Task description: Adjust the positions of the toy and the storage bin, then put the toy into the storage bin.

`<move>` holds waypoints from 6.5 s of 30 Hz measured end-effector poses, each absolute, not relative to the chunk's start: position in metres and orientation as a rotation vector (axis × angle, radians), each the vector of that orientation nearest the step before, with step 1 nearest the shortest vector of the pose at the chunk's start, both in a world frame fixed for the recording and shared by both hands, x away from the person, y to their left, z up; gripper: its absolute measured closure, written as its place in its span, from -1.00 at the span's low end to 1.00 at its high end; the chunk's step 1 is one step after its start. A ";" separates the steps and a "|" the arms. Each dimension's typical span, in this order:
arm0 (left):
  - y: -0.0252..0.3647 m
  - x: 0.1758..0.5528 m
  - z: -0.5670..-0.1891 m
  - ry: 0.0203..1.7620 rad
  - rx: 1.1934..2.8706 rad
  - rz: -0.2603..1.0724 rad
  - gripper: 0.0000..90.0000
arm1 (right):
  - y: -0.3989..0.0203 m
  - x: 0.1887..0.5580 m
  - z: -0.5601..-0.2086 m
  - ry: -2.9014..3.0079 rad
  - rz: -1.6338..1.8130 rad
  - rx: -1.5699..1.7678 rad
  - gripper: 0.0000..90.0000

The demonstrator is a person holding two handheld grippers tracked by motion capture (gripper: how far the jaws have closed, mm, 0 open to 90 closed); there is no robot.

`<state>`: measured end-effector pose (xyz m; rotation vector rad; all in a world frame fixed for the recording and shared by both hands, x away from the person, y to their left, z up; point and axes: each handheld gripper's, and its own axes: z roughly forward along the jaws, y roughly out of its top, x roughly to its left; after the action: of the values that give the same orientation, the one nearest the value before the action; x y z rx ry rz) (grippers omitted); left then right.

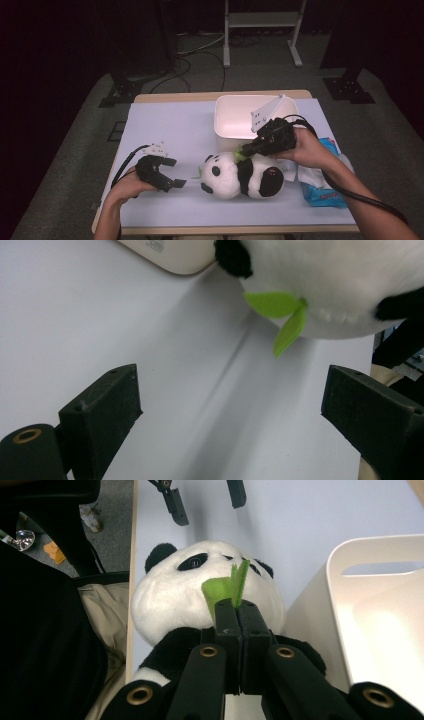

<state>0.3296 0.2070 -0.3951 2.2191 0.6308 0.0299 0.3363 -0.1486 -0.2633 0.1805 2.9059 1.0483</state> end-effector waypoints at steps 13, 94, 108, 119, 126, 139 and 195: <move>0.209 0.333 -0.400 0.650 2.207 0.013 -0.82 | -0.158 0.329 -0.233 2.856 1.037 0.192 0.98; 0.215 0.345 -0.410 0.682 2.172 -0.024 -0.85 | -0.200 0.424 -0.147 2.672 1.034 0.425 0.98; 0.212 0.345 -0.409 0.667 2.178 -0.027 -0.85 | -0.204 0.425 -0.143 2.666 1.031 0.424 0.98; 0.215 0.345 -0.409 0.676 2.171 -0.024 -0.85 | -0.202 0.437 -0.151 2.683 1.030 0.445 0.98; 0.217 0.344 -0.408 0.675 2.170 -0.018 -0.85 | -0.197 0.452 -0.172 2.721 1.011 0.490 0.98; 0.218 0.341 -0.409 0.683 2.169 -0.018 -0.85 | -0.196 0.471 -0.216 2.784 0.986 0.575 0.98; 0.215 0.338 -0.411 0.683 2.181 -0.020 -0.85 | -0.237 0.423 -0.267 2.754 1.230 0.666 0.31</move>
<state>0.3382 0.2146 -0.4109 2.1814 0.6827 -0.0203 0.4226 -0.2374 -0.2667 0.6662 2.7542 1.2301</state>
